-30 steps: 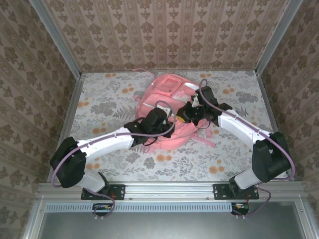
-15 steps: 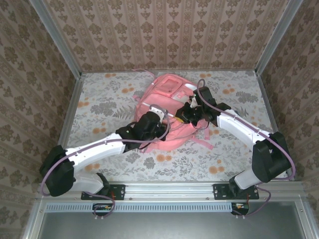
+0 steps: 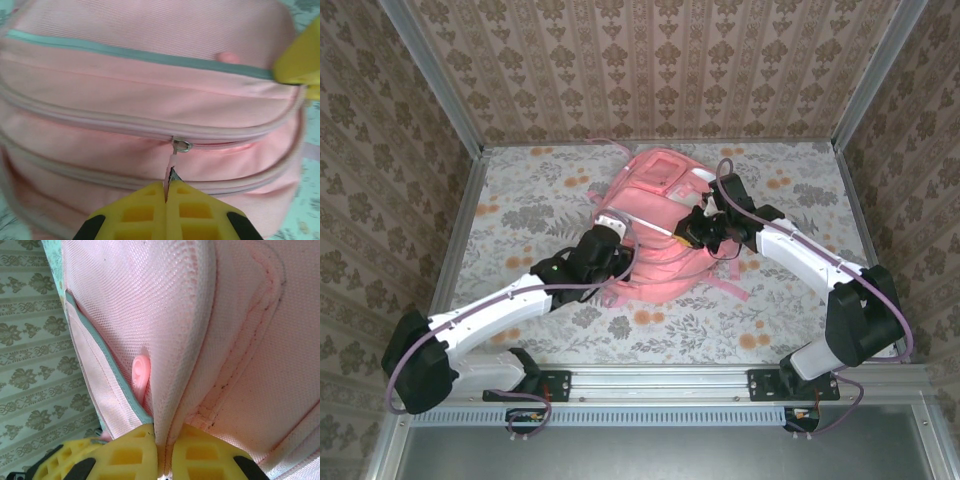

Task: Pack the student bag

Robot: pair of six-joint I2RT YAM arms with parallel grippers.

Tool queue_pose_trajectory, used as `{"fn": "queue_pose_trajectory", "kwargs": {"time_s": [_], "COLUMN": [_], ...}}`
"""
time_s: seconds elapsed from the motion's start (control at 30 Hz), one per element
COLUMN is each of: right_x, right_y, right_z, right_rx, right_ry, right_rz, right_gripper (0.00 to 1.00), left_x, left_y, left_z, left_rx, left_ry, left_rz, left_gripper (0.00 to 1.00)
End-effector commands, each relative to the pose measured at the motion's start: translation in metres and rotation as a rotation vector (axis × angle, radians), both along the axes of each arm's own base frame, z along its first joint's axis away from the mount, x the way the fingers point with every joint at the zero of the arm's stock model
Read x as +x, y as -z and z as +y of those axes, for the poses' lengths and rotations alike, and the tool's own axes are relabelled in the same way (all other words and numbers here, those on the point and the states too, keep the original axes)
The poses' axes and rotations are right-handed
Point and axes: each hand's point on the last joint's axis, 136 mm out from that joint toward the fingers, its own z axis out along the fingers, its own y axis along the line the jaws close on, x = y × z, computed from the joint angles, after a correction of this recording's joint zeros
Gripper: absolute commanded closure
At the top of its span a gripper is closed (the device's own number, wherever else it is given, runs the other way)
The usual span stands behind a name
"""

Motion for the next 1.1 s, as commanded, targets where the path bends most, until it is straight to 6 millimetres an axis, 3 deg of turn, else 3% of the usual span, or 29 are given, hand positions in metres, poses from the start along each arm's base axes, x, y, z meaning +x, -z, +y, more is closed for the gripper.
{"fn": "queue_pose_trajectory", "kwargs": {"time_s": [0.0,0.33,0.53,0.7,0.83,0.93,1.07], "right_x": [0.009,0.012,0.019,0.028,0.037,0.037,0.03], "right_y": [-0.015,-0.007,-0.002,0.007,0.011,0.004,-0.008], "right_z": [-0.006,-0.035,-0.047,-0.069,-0.081,-0.079,-0.094], "right_rx": [-0.018,-0.078,-0.095,-0.128,-0.137,-0.131,-0.208], "right_ry": [0.012,0.07,0.08,0.091,0.081,0.053,0.094], "right_rz": [-0.051,-0.053,-0.05,-0.041,-0.035,-0.05,-0.078], "right_gripper": [0.9,0.92,0.93,0.93,0.92,0.84,0.52], "left_x": [0.003,0.029,0.056,0.084,0.094,0.085,0.075], "left_y": [0.011,0.01,0.002,-0.004,-0.006,-0.008,-0.008], "left_z": [0.026,0.081,0.09,0.098,0.085,0.064,0.056], "left_rx": [0.124,0.257,0.256,0.245,0.16,0.061,-0.012], "left_ry": [-0.045,-0.191,-0.229,-0.256,-0.173,-0.038,0.029], "left_rz": [-0.017,-0.069,-0.104,-0.13,-0.113,-0.069,-0.028], "left_gripper": [1.0,1.0,1.0,1.0,1.0,0.97,0.72]}}
